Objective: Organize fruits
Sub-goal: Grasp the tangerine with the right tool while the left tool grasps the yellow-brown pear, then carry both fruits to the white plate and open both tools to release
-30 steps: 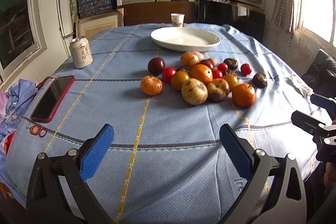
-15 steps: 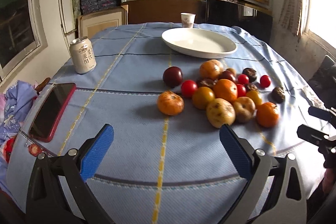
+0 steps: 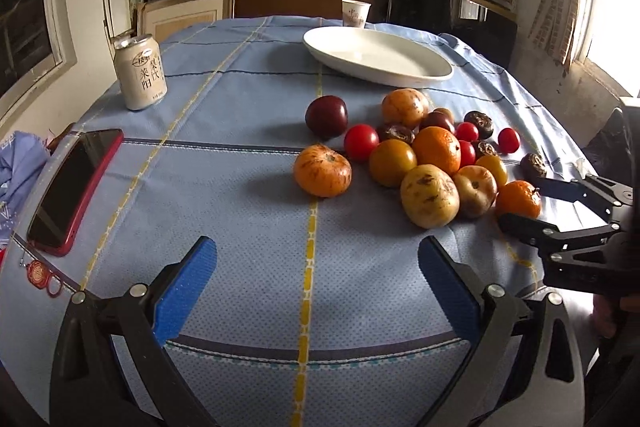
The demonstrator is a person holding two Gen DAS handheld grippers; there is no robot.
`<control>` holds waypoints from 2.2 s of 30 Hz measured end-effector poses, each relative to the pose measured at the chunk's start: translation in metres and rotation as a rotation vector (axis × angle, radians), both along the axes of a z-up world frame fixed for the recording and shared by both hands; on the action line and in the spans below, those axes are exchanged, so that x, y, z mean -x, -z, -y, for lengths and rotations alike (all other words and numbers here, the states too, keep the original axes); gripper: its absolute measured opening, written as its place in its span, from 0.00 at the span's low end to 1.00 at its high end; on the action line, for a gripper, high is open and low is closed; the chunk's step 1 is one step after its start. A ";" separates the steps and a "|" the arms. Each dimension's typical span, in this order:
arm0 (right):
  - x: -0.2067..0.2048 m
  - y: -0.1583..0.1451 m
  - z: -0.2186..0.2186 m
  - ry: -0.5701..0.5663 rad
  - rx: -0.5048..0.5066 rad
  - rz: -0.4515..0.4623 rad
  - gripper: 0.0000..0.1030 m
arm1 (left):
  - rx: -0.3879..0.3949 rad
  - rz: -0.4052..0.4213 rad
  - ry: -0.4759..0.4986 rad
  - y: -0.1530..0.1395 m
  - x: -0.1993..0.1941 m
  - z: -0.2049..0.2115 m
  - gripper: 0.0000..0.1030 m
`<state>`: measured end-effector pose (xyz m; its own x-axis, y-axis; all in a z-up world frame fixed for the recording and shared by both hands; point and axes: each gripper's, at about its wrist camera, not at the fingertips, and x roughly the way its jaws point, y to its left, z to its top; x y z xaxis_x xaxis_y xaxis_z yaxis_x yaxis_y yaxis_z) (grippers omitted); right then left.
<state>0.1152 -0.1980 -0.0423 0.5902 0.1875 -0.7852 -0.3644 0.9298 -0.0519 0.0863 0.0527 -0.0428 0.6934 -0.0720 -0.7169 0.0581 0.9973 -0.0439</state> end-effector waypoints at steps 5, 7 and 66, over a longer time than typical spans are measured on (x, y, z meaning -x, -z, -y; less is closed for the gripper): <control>-0.003 0.009 0.004 -0.025 -0.075 -0.051 0.44 | -0.020 -0.022 0.006 0.002 -0.004 0.004 0.96; 0.001 0.008 0.011 -0.012 -0.119 -0.041 0.44 | -0.026 -0.034 0.025 0.000 -0.007 0.008 0.96; -0.090 -0.068 0.050 0.071 -0.379 0.070 0.44 | 0.015 -0.026 0.265 -0.086 -0.160 0.043 0.41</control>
<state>0.2055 -0.2476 0.0256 0.6619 0.4132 -0.6255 -0.3063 0.9106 0.2774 0.2463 0.0094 0.0434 0.6305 -0.2596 -0.7315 0.3163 0.9466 -0.0633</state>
